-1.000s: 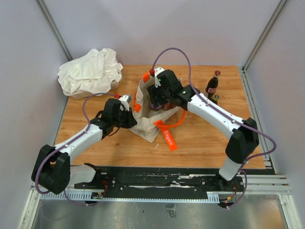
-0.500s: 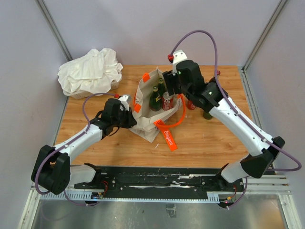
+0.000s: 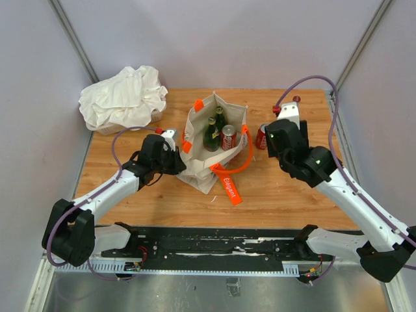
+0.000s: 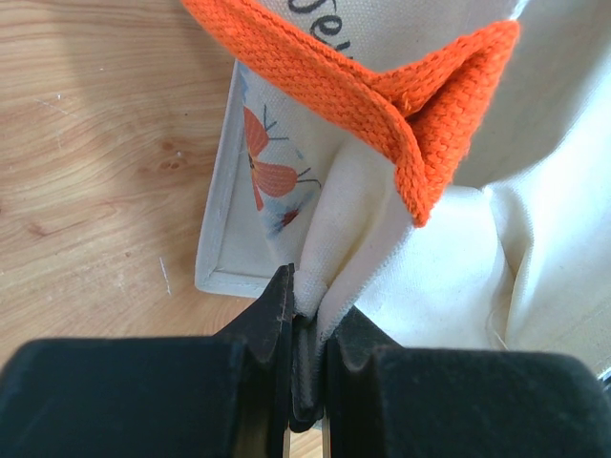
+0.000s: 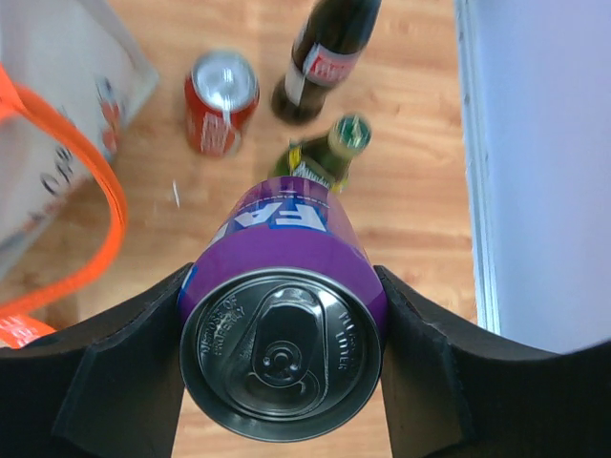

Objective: Take the beverage out of the canvas bag

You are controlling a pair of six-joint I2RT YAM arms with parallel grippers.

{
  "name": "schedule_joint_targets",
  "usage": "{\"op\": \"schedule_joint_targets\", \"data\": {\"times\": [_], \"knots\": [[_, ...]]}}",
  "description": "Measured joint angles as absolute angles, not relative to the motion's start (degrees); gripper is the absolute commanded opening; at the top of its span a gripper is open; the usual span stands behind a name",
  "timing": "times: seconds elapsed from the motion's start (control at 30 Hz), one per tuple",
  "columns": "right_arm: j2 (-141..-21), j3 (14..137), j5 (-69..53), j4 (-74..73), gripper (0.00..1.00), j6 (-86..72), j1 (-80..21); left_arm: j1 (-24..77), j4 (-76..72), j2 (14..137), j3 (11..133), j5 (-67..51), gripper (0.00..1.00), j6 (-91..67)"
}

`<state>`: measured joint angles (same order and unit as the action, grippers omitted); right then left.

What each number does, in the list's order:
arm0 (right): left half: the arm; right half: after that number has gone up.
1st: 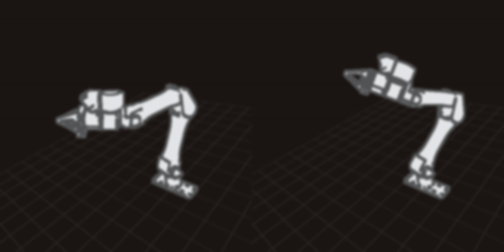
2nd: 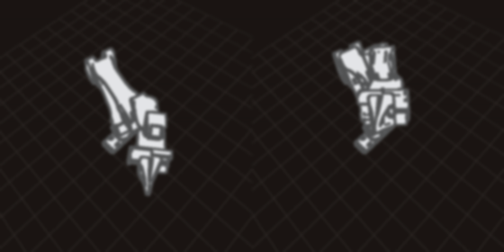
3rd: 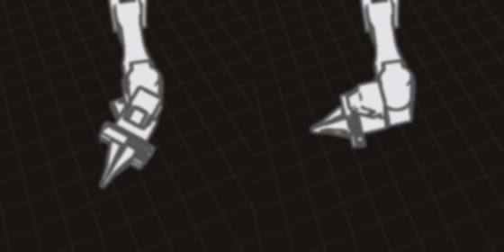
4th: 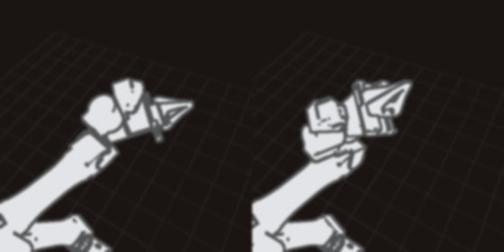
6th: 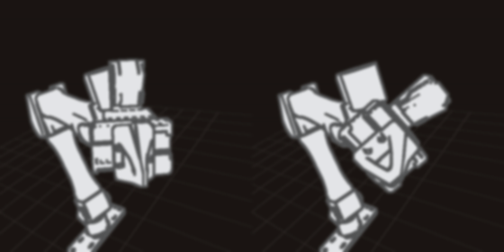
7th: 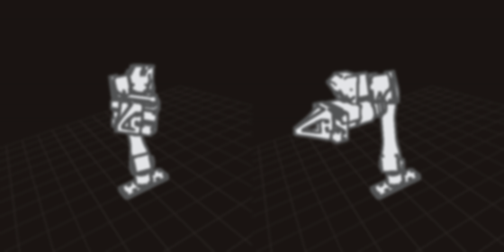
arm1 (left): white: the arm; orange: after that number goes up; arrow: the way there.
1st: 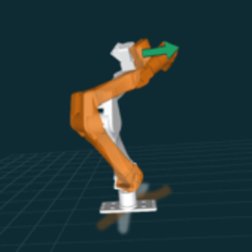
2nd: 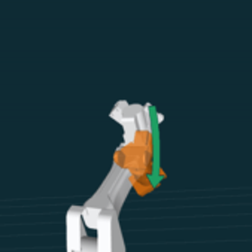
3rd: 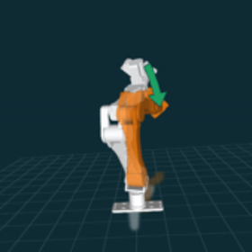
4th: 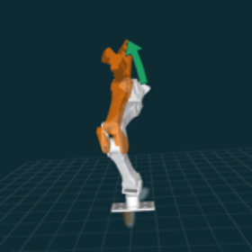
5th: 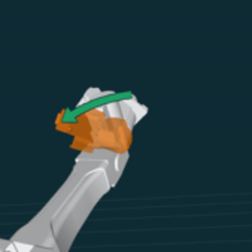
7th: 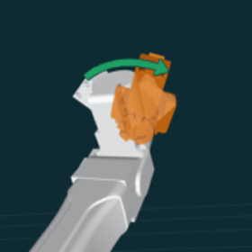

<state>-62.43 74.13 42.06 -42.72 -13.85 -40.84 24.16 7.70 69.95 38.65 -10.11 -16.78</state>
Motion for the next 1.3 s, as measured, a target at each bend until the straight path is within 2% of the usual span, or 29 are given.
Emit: {"op": "schedule_joint_targets", "data": {"times": [0.23, 0.37, 0.5, 0.97, 1.1, 1.23, 1.3], "knots": [[-61.8, 60.6, 39.7, -43.6, 0.01, -21.3, -40.6, 24.2, 7.9, 69.7, 38.7, -9.7, 0.00, -16.8], [-59.4, 53.3, 36.1, -39.4, 0.01, -23.7, -36.8, 24.2, 7.9, 69.7, 38.7, -9.7, 0.01, -16.8], [-57.0, 46.7, 32.6, -34.5, 0.01, -25.7, -32.1, 24.2, 7.9, 69.7, 38.7, -9.7, 0.09, -16.8], [-63.0, 42.8, 22.9, -27.0, 0.02, -29.9, -22.3, 24.2, 7.9, 70.5, 39.0, -9.7, 0.13, -16.2], [-64.8, 41.1, 21.8, -25.6, 0.15, -30.4, -21.1, 24.2, 8.3, 70.8, 39.4, -9.7, 0.14, -16.1], [-66.0, 39.9, 21.2, -24.8, 0.19, -30.9, -20.3, 24.2, 8.8, 71.0, 39.8, -9.7, 0.14, -15.9], [-66.2, 39.9, 21.0, -24.0, 0.39, -31.2, -20.2, 24.2, 9.2, 71.3, 40.2, -9.7, 0.14, -15.8]]}}
